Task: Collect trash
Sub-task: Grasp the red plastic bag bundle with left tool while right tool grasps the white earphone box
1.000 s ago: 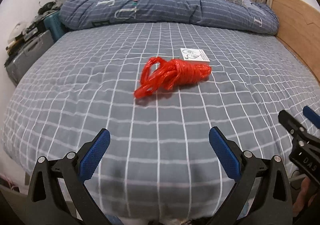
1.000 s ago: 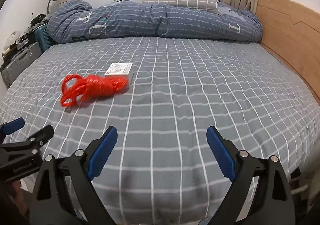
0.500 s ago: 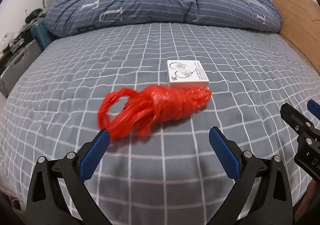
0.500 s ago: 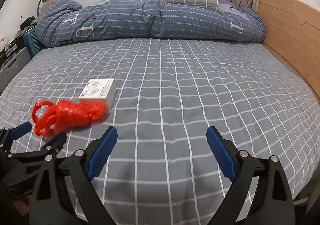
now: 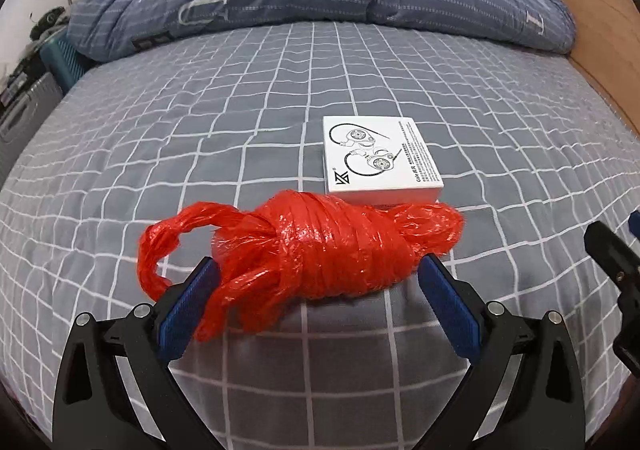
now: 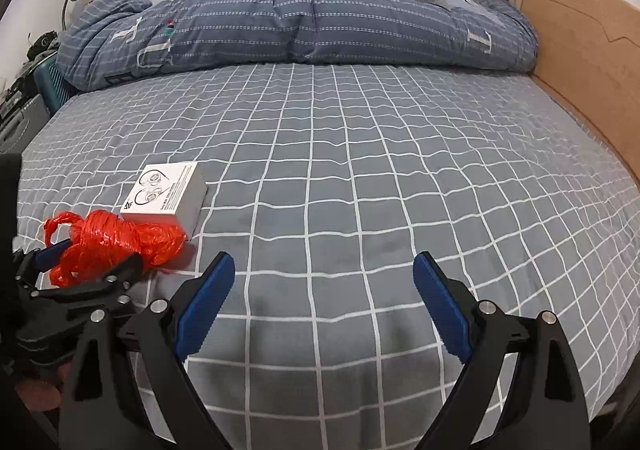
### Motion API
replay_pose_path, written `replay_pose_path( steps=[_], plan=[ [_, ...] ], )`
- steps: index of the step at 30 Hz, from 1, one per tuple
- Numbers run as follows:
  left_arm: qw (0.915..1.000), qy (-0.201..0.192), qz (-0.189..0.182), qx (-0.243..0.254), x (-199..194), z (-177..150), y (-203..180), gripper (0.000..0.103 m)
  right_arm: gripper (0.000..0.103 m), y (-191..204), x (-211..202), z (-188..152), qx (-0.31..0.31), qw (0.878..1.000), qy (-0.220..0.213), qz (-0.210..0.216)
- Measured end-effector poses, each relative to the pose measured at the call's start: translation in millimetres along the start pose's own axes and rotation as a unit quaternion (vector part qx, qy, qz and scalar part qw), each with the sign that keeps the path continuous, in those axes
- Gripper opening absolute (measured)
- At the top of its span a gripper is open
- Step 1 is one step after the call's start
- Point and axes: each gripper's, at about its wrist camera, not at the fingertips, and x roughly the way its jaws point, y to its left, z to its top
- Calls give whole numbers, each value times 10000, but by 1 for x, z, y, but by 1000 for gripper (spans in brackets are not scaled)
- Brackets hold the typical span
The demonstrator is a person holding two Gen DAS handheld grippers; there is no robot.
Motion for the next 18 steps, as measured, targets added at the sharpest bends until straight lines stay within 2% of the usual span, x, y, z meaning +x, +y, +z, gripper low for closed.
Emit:
replay_pose_path(
  steps=[3, 11, 14, 18],
  plan=[
    [10000, 4, -37, 73, 6, 3, 0, 95, 87, 4, 3, 1, 1, 10000, 9, 33],
    [9974, 128, -710, 75, 18, 6, 12, 57, 87, 15, 7, 4, -74, 9999, 55, 47],
    [9962, 143, -858, 34, 15, 6, 18, 52, 87, 19, 8, 5, -108, 9999, 98, 42],
    [9964, 81, -844, -21, 3, 4, 30, 52, 87, 23, 4, 8, -118, 9999, 76, 51]
  ],
)
